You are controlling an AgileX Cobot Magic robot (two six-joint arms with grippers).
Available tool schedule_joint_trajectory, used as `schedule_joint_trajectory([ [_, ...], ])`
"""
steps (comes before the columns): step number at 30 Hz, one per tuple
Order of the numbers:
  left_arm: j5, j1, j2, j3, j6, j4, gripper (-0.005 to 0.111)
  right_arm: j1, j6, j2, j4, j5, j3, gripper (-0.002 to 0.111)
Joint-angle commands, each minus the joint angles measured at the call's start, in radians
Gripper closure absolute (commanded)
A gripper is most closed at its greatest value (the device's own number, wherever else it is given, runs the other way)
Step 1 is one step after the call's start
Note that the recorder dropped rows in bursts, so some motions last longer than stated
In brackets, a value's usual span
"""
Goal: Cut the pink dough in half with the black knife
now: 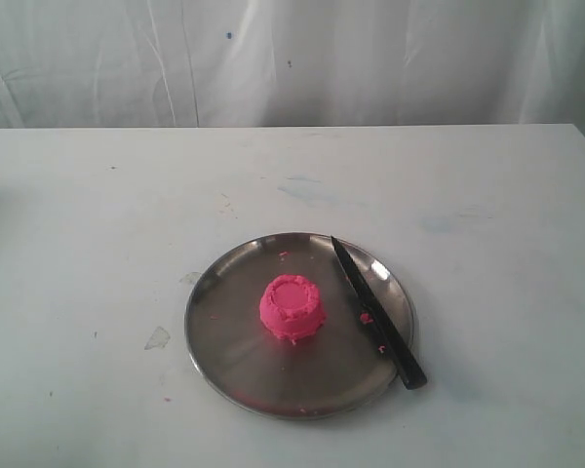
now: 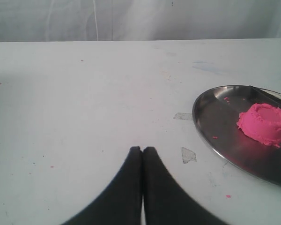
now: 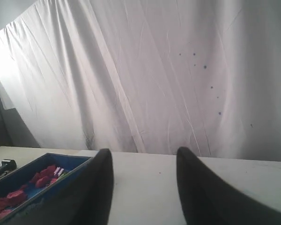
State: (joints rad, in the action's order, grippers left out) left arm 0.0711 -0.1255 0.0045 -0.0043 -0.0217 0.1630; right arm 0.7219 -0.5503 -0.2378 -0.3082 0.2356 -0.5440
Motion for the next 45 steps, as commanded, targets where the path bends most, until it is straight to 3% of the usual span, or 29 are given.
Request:
schedule_joint_trajectory([
  [1,0.005,0.003,-0.004,0.004,0.003,0.008,0.107,0.004,0.050,-0.003,-0.075,0.012,-0.003,0.067],
  [6,0.005,0.003,-0.004,0.004,0.003,0.008,0.107,0.004,0.058,-0.003,-0.347,0.029,-0.003,0.067],
  [9,0.005,0.003,-0.004,0.004,0.003,0.008,0.107,0.004,0.050,-0.003,-0.413,0.083,-0.003,0.067],
  [19,0.005,0.003,-0.004,0.004,0.003,0.008,0.107,0.004,0.028,-0.031,-0.223,0.269,-0.003,0.067],
  [28,0.005,0.003,-0.004,0.004,0.003,0.008,0.107,0.004,-0.013,-0.141,-0.212,0.234,-0.003,0.067],
  [31,0.005,0.003,-0.004,0.004,0.003,0.008,0.107,0.004,0.202,-0.216,0.012,0.234,-0.013,0.067],
  [34,0.005,0.003,-0.004,0.004,0.003,0.008,0.107,0.004,0.793,-0.335,0.486,0.288,-0.057,0.067],
  [37,0.005,0.003,-0.004,0.004,0.003,0.008,0.107,-0.027,1.111,-0.445,0.783,0.286,-0.059,0.067],
  [45,0.005,0.003,-0.004,0.004,0.003,0.008,0.107,-0.239,1.118,-0.789,0.990,0.090,-0.059,0.067],
])
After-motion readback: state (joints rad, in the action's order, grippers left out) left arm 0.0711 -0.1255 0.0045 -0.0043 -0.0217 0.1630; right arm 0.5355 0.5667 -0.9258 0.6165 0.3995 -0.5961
